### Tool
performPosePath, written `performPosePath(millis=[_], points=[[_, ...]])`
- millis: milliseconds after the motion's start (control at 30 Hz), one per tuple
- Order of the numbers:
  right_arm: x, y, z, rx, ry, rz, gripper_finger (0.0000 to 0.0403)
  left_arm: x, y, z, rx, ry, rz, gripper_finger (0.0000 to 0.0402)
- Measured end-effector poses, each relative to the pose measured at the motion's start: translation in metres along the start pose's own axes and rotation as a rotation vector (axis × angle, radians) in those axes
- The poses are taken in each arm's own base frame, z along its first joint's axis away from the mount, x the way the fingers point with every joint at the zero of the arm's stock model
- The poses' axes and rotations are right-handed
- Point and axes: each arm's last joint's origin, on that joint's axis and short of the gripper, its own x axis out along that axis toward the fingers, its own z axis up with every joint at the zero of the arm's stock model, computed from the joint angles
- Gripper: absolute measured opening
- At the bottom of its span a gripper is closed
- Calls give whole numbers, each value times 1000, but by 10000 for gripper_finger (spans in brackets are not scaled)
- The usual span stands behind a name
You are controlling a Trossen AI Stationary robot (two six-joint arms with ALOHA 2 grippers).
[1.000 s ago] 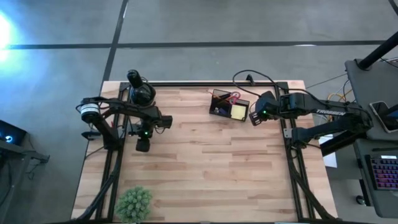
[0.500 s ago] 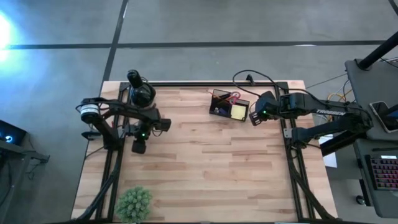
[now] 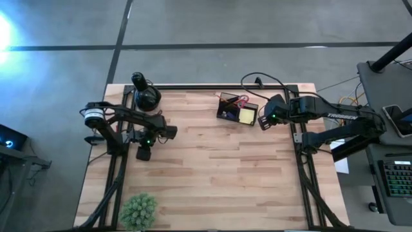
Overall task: Pick and place office supplies into organizer
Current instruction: Put the pink binder clip into the desk organizer
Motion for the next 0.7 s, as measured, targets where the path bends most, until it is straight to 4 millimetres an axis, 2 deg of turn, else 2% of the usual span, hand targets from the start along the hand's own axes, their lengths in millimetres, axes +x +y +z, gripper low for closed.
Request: performPosePath(millis=[367, 567, 700], points=[[0, 0, 0, 0, 0, 0, 123, 5, 4, 4, 17, -46, -29, 122], [0, 0, 0, 0, 0, 0, 123, -4, 9, -1, 17, 20, 129, 122], [0, 0, 0, 0, 0, 0, 123, -5, 9, -2, 0, 31, 132, 122]])
